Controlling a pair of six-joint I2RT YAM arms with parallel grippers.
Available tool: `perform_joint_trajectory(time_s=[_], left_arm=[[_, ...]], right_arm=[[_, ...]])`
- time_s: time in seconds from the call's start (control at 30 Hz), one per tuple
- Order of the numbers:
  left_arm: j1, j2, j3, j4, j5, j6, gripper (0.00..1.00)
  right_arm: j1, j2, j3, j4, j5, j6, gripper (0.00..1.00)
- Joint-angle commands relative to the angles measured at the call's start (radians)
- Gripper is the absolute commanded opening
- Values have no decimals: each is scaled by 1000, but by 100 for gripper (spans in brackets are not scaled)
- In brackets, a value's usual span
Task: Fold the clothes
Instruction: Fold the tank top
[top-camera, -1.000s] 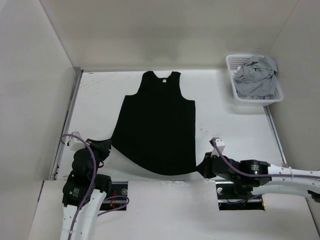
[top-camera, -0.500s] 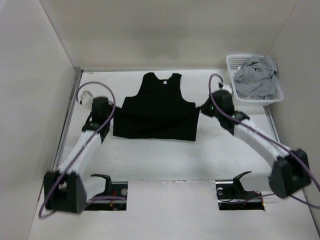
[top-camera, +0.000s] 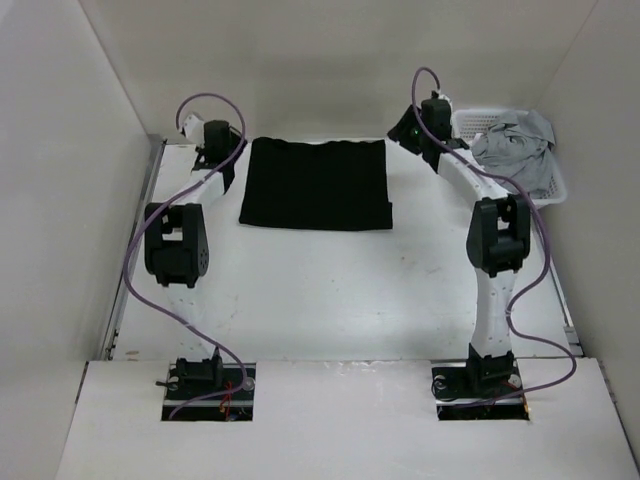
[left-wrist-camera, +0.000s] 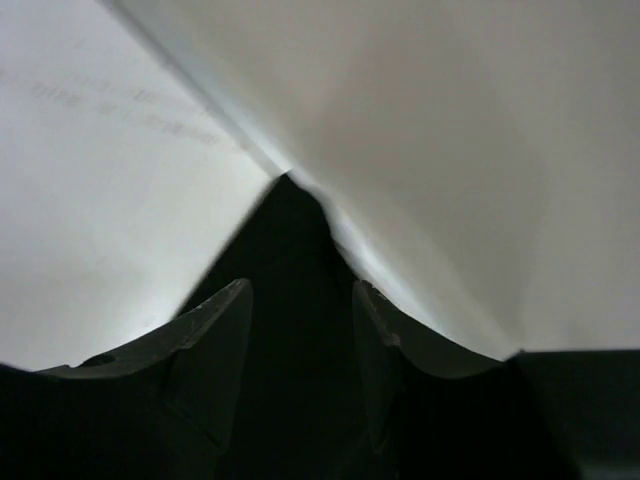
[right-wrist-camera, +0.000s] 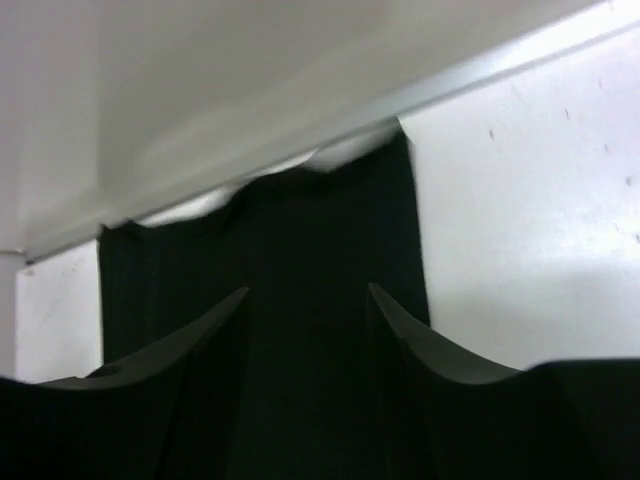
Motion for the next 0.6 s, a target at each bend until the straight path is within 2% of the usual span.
perform_joint_trajectory(time_s=[0.0,0.1,0.2,0.23,0.33,0.47,0.57], left_arm=[[14,-197,-202,51,7,10,44],[7,-368,-520,151,-7,-17,42],[-12,-460,-764,207,42,-75,42],[-7,-478,-832,224,66,-91,42],[20,-514,-984,325,143,-135,45],[59,-474,-1026,430,264,-180,48],[62,-423,-1020,464,290,-215,48]], right_arm=[[31,-157,-176,30,14,1,52],[69,-335,-476,179,31,8,37],[112,-469,-717,250,35,25,6],[126,-506,-786,267,38,31,2],[140,-610,-970,336,67,45,2],[140,-657,-1079,387,46,45,11],[134,-660,-1119,416,34,54,27]])
